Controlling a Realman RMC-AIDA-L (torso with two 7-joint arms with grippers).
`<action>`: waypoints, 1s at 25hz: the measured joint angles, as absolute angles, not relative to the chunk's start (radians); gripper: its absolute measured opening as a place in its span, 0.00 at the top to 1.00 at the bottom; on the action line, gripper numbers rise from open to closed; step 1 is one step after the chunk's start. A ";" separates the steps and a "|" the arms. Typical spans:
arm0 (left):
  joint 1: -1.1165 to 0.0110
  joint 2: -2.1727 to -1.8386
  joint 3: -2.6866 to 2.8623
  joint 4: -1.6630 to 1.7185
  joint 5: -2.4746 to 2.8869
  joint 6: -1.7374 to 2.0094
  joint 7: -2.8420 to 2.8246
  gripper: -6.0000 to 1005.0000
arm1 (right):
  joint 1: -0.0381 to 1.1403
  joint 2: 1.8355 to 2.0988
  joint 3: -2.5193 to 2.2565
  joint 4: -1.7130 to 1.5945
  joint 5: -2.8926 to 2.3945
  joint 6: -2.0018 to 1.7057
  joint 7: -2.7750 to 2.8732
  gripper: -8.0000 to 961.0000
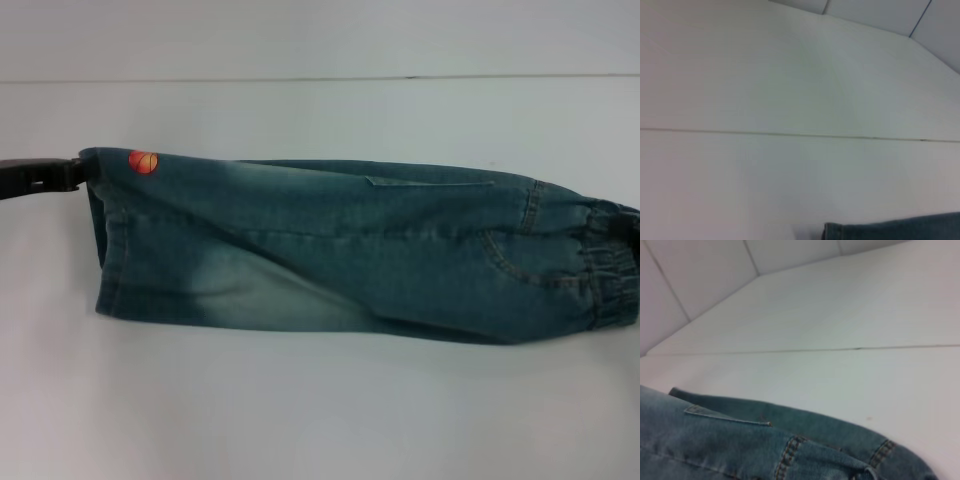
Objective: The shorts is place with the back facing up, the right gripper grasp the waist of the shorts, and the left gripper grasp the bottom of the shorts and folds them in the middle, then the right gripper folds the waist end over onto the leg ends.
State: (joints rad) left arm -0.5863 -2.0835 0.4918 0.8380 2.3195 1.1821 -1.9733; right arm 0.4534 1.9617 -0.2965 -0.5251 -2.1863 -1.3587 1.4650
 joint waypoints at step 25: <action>-0.629 -2.081 0.623 0.776 2.325 1.035 -1.972 0.90 | 0.531 1.982 -0.367 -0.481 -2.055 -1.129 1.391 0.92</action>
